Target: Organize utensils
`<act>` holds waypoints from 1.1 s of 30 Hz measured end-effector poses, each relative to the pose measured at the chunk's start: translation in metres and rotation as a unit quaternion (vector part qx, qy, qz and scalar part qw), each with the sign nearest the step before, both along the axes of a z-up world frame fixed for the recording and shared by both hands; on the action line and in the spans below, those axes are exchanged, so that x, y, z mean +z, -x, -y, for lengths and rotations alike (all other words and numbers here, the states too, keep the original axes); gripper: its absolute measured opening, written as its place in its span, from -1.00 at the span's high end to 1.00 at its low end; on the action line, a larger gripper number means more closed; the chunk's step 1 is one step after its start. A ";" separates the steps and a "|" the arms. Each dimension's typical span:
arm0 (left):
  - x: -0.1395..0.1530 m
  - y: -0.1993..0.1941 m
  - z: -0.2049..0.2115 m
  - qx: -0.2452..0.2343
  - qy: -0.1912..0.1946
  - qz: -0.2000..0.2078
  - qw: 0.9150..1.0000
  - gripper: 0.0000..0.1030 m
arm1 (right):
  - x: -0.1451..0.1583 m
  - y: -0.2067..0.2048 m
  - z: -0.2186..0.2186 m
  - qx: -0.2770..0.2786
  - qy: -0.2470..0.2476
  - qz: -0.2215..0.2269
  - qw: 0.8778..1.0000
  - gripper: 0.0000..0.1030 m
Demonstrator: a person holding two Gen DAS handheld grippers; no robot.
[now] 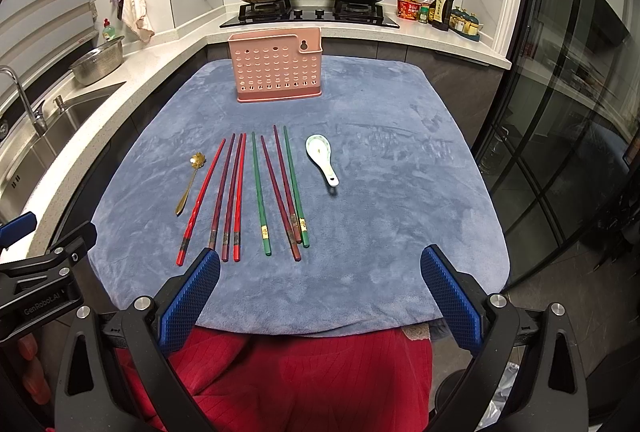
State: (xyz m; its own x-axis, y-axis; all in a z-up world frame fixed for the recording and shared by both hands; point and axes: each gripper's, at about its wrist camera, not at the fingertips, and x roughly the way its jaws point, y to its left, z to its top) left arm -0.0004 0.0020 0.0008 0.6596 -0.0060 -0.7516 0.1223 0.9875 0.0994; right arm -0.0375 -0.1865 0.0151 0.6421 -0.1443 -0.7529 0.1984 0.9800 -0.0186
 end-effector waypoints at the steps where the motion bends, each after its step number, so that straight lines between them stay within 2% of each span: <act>1: 0.000 0.000 0.000 0.000 0.000 0.000 1.000 -0.86 | 0.000 0.000 0.000 0.000 0.000 0.000 1.000 -0.87; 29: 0.000 0.000 0.000 0.001 0.001 -0.002 1.000 -0.86 | -0.007 0.001 0.001 -0.001 -0.001 0.000 1.000 -0.87; 33: -0.001 -0.001 -0.003 0.000 0.005 -0.008 1.000 -0.86 | 0.001 -0.002 0.003 -0.002 -0.003 -0.002 1.000 -0.87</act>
State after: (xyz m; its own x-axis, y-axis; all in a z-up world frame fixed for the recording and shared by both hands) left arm 0.0007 0.0050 0.0000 0.6478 -0.0136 -0.7617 0.1233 0.9885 0.0872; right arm -0.0355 -0.1890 0.0158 0.6385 -0.1420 -0.7564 0.2026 0.9792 -0.0128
